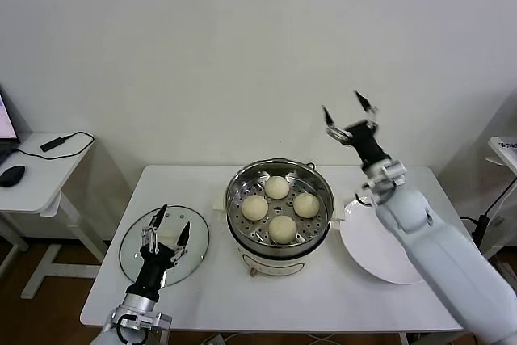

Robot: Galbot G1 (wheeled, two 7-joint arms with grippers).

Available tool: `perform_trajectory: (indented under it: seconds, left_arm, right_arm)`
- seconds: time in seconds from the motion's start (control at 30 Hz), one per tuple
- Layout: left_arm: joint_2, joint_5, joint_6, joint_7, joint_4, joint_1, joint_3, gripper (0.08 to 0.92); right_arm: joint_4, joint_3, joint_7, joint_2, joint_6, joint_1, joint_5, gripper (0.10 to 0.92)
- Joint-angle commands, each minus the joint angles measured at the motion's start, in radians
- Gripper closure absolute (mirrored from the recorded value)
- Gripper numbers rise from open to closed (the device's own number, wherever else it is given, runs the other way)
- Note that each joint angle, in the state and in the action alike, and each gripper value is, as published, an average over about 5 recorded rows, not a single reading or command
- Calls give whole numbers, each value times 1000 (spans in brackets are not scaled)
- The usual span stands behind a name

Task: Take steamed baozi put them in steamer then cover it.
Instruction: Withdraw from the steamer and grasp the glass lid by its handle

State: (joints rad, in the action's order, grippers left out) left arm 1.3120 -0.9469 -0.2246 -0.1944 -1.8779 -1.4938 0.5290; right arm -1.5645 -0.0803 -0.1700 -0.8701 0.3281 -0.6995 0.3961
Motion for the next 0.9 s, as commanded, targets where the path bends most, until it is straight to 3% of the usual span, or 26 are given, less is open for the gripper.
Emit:
perform_trajectory:
  seconds: [0.03,0.33,0.53,0.9]
  left_arm:
    - [-45,-407,68,-52,107,-7,40,177]
    - [-67,-490,135,22,136,-21,59,177]
    - [-81,-496,101,-11,206,26,46,177]
    - [-83,-503,109,11,284,131,28,177]
  right_arm:
    - [-56,-431,-68,-87,109,-530,-38,203]
    - [-87,-427,-37,-163,121,-597,-62,203]
    - [-89,-422,-29,-185,123,-603,-76,203]
    - [-91,-432,-26,-197,127,-625,-91,203]
